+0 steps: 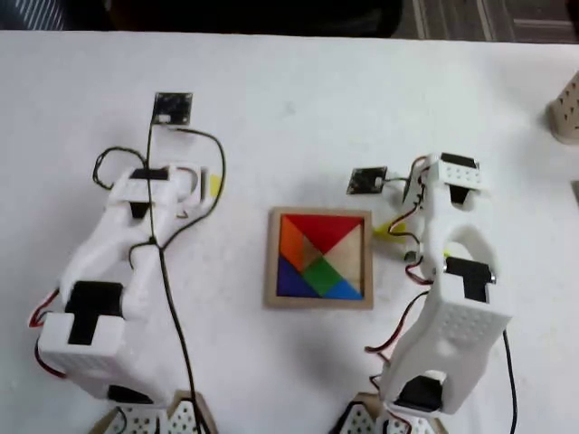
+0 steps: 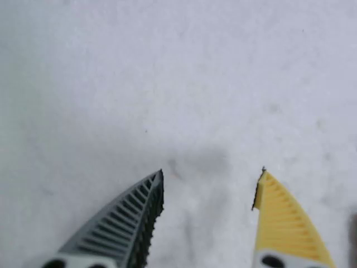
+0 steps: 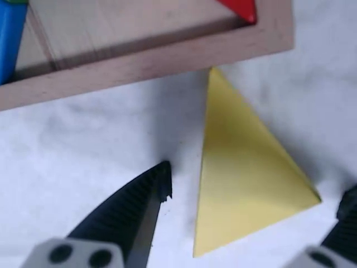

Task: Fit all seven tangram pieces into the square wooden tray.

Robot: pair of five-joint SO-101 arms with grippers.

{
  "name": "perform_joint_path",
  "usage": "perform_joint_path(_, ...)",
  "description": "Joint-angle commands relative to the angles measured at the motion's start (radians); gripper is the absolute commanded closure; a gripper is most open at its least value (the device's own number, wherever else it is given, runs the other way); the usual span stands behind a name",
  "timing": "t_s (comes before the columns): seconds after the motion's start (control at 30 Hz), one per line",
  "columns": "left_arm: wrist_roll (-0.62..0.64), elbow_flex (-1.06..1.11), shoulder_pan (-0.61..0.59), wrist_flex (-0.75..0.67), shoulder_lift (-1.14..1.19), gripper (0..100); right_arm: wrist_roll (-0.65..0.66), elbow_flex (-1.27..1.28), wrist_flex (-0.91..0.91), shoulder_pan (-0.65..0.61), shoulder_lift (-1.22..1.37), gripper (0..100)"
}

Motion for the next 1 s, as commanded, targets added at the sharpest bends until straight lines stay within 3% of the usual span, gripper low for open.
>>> perform_joint_path(0.0,0.009,-0.051,-0.016,0.002,-0.004,71,-0.009,-0.034,-0.005,-0.033,0.002,56.9)
perform_joint_path(0.2,0.009,-0.052,-0.016,0.002,-0.004,71,-0.009,-0.029,0.024,-0.018,0.002,57.9)
perform_joint_path(0.43,0.009,-0.052,-0.016,0.002,-0.004,71,-0.011,-0.031,0.038,-0.022,0.002,77.6)
perform_joint_path(0.8,0.009,-0.052,-0.016,0.002,-0.004,71,-0.018,-0.031,0.039,-0.018,-0.004,76.9)
perform_joint_path(0.97,0.009,-0.052,-0.016,0.002,-0.004,71,-0.129,-0.074,0.050,-0.019,-0.013,76.9)
